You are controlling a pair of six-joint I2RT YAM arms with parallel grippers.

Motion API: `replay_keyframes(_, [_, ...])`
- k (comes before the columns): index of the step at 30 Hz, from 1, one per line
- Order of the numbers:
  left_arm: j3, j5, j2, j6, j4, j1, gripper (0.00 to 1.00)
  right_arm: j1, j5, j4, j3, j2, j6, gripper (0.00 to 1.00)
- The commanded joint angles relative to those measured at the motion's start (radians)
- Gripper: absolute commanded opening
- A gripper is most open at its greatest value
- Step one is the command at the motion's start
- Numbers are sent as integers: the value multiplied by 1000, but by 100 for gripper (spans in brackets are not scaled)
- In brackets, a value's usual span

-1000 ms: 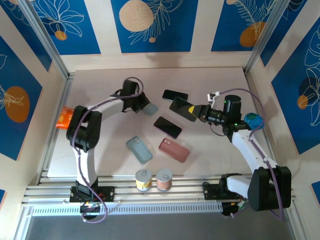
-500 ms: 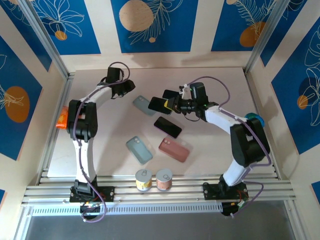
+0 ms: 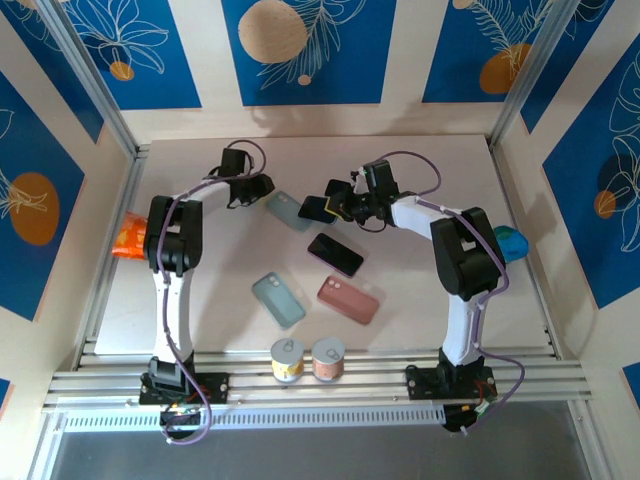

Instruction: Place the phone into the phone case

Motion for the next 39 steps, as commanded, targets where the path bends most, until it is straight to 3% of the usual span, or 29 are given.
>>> replay_keyframes(1, [-71,27,-33,7,17,-19,31,-8,-17,-38,69,19,-36,0])
replay_keyframes(21, [-443,73,-242,-93,217,-80,31,-42,-64,-247,257,138,-212,0])
replay_keyframes(31, [-497,79,-321,-100,210,-68,31,-58,-272,-305,306,100,-311,0])
replay_keyframes(39, [-462,78,-331,-109,187,-29,38,-94,-433,-437,461,212,-360,0])
